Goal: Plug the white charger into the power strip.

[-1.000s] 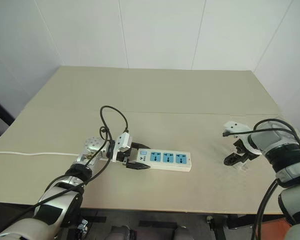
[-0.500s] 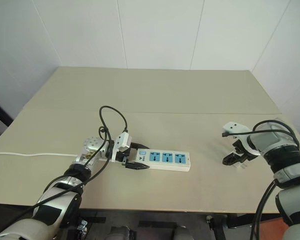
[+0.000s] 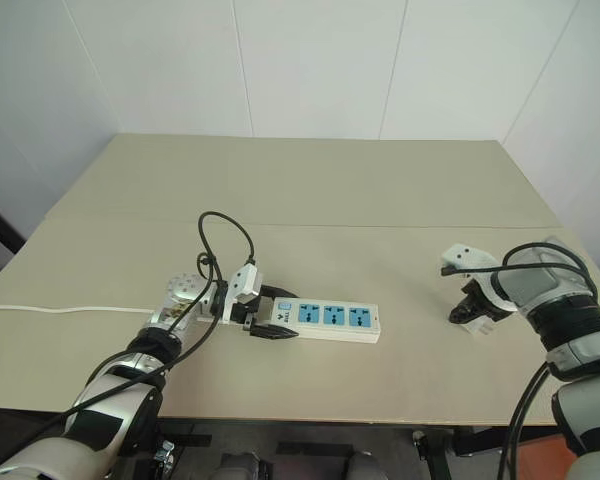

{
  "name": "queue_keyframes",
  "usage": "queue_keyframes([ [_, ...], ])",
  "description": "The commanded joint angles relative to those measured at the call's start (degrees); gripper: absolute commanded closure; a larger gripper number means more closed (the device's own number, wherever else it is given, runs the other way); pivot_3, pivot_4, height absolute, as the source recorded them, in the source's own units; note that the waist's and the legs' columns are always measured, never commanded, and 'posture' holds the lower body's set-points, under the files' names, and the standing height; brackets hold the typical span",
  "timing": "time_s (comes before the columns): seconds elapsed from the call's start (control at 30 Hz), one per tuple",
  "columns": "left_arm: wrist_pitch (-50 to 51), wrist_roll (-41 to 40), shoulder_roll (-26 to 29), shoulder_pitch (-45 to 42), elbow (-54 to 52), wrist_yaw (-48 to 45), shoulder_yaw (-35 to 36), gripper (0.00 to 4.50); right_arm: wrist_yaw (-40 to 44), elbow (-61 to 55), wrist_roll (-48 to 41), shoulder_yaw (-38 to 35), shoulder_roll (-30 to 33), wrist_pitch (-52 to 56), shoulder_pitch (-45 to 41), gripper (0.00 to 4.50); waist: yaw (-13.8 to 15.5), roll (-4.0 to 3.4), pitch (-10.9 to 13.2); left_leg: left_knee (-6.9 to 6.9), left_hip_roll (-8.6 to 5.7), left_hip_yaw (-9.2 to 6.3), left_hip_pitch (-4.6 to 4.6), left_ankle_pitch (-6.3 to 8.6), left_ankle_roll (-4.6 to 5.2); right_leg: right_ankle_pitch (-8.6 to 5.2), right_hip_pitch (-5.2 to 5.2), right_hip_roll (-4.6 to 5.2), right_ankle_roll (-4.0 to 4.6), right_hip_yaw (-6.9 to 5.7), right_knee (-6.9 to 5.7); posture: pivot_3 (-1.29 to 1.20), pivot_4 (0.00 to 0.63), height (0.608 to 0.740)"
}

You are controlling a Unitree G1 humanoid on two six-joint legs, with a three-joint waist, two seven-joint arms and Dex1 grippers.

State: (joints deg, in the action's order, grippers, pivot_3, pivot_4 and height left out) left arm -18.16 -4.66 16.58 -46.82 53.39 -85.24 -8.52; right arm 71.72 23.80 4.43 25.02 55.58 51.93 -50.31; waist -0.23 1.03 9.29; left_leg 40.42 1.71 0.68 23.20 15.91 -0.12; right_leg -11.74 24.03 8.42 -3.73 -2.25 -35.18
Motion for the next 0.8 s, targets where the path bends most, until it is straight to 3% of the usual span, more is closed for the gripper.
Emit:
queue_keyframes([
  [0.03, 1.19, 1.68, 0.14, 1.02, -0.32, -1.7, -2.45, 1.2, -3.58, -6.66, -8.02, -13.87, -3.75, -1.52, -2.97, 3.39, -0.22, -0.01, 0.0, 0.0, 0.0, 0.0, -0.01, -0.01, -0.02, 0.0, 0.0, 0.0, 0.0, 0.0, -0.01, 0.0, 0.15, 0.74],
  [0.2, 1.86, 1.83, 0.13, 0.48, 0.1, -0.76, -2.37, 1.2, -15.68, -17.52, -18.7, -32.37, -16.97, -6.85, 1.71, 3.39, -0.17, 0.01, -0.02, -0.02, 0.0, -0.07, -0.02, -0.03, -0.04, 0.0, -0.06, -0.02, 0.0, -0.05, -0.21, 0.0, 0.15, 0.74],
  [0.3, 2.25, 1.79, 0.27, 0.17, 0.32, -0.6, -2.38, 1.2, -21.37, -23.23, -22.04, -36.28, -25.57, -12.87, 6.34, 3.39, -0.07, 0.09, -0.07, -0.04, 0.0, -0.11, -0.03, -0.02, -0.04, 0.01, -0.12, -0.02, -0.01, -0.08, -0.18, 0.0, 0.15, 0.74],
  [0.4, 3.02, 1.68, 0.48, 0.15, 0.03, -0.66, -2.42, 1.2, -21.02, -27.6, -23.91, -33.86, -30.72, -18.17, 11.94, 3.39, -0.1, 0.08, -0.07, -0.02, -0.01, -0.1, -0.03, -0.03, -0.04, 0.01, -0.11, -0.02, -0.02, -0.06, -0.21, 0.0, 0.15, 0.74],
  [0.57, 4.13, 1.52, 0.45, 0.62, -0.93, -0.47, -2.5, 1.2, -10.94, -28.99, -23.44, -24.42, -31.93, -31.84, 20.33, 3.39, -0.42, 0.08, -0.07, -0.02, -0.01, -0.11, -0.07, -0.03, -0.03, 0.0, -0.12, -0.02, -0.02, -0.05, -0.24, 0.0, 0.15, 0.74],
  [0.8, 6.04, 1.13, 0.73, 2.37, -4.06, 0.2, -2.52, 1.2, -8.0, -21.52, -25.48, -22.02, -34.97, -36.76, 18.05, 3.39, -0.46, 0.08, -0.07, -0.03, 0.0, -0.16, -0.39, -0.03, -0.03, 0.0, -0.47, -0.03, -0.02, -0.05, -0.23, 0.0, 0.15, 0.74],
])
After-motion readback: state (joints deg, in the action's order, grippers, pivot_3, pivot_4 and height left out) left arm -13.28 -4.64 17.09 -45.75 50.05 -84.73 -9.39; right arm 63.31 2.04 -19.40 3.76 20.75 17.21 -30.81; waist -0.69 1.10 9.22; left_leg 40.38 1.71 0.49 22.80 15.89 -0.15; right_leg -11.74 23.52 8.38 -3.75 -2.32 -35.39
